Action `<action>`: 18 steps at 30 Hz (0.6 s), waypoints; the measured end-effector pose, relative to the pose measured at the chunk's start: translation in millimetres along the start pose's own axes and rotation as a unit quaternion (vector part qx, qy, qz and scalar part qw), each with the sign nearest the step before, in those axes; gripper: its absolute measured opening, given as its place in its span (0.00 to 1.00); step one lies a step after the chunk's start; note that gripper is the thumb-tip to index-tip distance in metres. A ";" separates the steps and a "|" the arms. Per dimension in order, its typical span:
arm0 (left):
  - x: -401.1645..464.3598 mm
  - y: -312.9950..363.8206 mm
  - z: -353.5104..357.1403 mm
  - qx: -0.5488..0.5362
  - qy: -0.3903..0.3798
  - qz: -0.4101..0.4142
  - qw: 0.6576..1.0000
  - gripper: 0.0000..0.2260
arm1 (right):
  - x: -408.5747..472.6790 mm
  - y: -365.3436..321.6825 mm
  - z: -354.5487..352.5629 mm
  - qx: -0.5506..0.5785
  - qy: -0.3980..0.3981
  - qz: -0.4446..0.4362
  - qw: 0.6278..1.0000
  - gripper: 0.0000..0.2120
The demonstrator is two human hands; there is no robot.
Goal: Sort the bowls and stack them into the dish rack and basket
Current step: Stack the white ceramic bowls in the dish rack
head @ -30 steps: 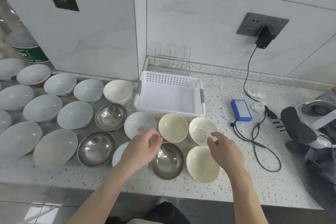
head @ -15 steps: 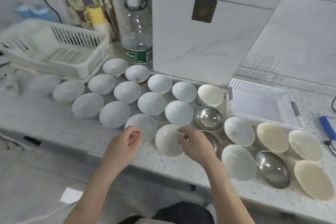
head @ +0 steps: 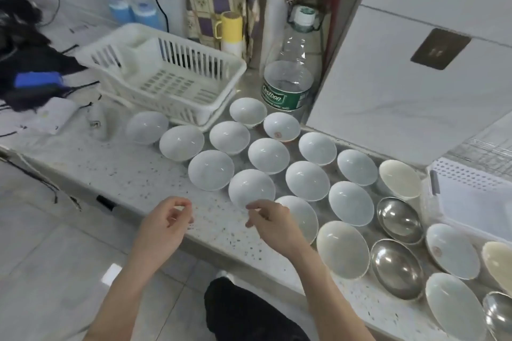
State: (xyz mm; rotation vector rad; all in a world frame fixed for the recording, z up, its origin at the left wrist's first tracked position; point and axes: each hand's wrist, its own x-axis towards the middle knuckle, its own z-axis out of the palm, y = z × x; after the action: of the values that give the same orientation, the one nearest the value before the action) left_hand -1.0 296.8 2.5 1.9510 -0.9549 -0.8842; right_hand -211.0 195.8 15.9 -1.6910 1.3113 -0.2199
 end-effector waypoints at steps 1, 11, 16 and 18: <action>8.9 -2.4 -7.6 -0.006 0.001 -0.009 1.000 0.03 | 8.7 -7.5 8.3 0.017 -0.013 0.002 1.000 0.12; 113.0 -4.0 -88.0 -0.012 0.018 -0.070 0.997 0.03 | 95.4 -94.3 71.0 0.068 -0.125 0.012 0.990 0.14; 149.6 -6.7 -112.7 -0.006 0.010 -0.082 0.997 0.04 | 120.4 -119.5 86.0 0.091 -0.136 0.025 0.986 0.12; 164.3 -9.5 -122.2 -0.005 -0.002 -0.086 0.996 0.03 | 127.9 -125.7 92.0 0.126 -0.130 0.040 0.983 0.11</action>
State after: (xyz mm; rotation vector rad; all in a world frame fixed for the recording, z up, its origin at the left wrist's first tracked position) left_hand 181.0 202.7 10.6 2.0459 -0.7920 -0.9878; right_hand -17.9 138.1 12.4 -1.3980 1.1036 -0.1086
